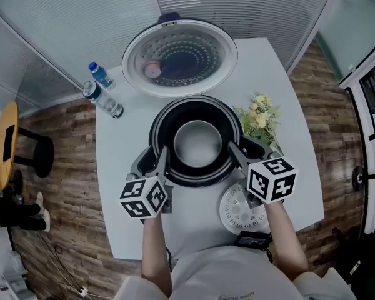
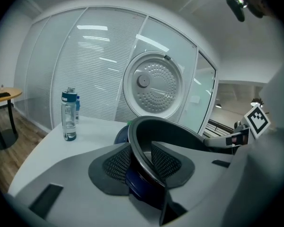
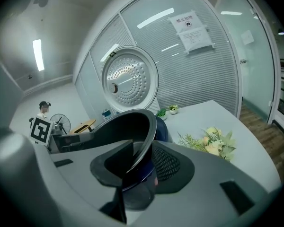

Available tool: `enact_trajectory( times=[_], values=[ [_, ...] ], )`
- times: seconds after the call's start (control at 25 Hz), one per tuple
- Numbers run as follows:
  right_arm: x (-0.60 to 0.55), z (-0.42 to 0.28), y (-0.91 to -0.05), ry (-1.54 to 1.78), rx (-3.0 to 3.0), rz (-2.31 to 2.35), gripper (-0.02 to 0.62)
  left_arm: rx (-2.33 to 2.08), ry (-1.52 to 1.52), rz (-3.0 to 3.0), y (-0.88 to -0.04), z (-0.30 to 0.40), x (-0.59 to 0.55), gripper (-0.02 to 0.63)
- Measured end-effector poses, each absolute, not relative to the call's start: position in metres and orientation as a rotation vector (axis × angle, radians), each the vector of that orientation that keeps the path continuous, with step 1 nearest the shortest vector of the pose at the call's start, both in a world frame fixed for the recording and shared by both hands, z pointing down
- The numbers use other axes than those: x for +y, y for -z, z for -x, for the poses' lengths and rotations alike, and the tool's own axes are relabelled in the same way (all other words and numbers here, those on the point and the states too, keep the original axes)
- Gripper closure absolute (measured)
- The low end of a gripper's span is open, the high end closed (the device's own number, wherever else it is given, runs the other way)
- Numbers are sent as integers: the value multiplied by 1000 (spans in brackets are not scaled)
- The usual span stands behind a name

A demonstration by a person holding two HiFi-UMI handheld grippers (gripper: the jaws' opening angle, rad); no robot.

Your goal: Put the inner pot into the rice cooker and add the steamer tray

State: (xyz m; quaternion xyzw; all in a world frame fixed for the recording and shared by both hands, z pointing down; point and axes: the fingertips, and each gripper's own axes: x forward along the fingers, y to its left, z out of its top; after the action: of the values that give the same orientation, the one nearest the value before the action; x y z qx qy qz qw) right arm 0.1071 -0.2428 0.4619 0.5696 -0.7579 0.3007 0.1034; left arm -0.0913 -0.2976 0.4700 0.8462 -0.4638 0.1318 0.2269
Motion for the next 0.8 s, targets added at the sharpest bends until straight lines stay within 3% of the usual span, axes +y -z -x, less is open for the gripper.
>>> enact_trajectory(
  times=[0.44,0.8],
  values=[
    [-237,-112,-458,-760,-2194,-1730,451,-1423,-541,-2414,-473,87,-296,396],
    [-218,-122,-442,-767,-2220,-1797,451,-1413,-453,-2440,-452,92,-282,393]
  ],
)
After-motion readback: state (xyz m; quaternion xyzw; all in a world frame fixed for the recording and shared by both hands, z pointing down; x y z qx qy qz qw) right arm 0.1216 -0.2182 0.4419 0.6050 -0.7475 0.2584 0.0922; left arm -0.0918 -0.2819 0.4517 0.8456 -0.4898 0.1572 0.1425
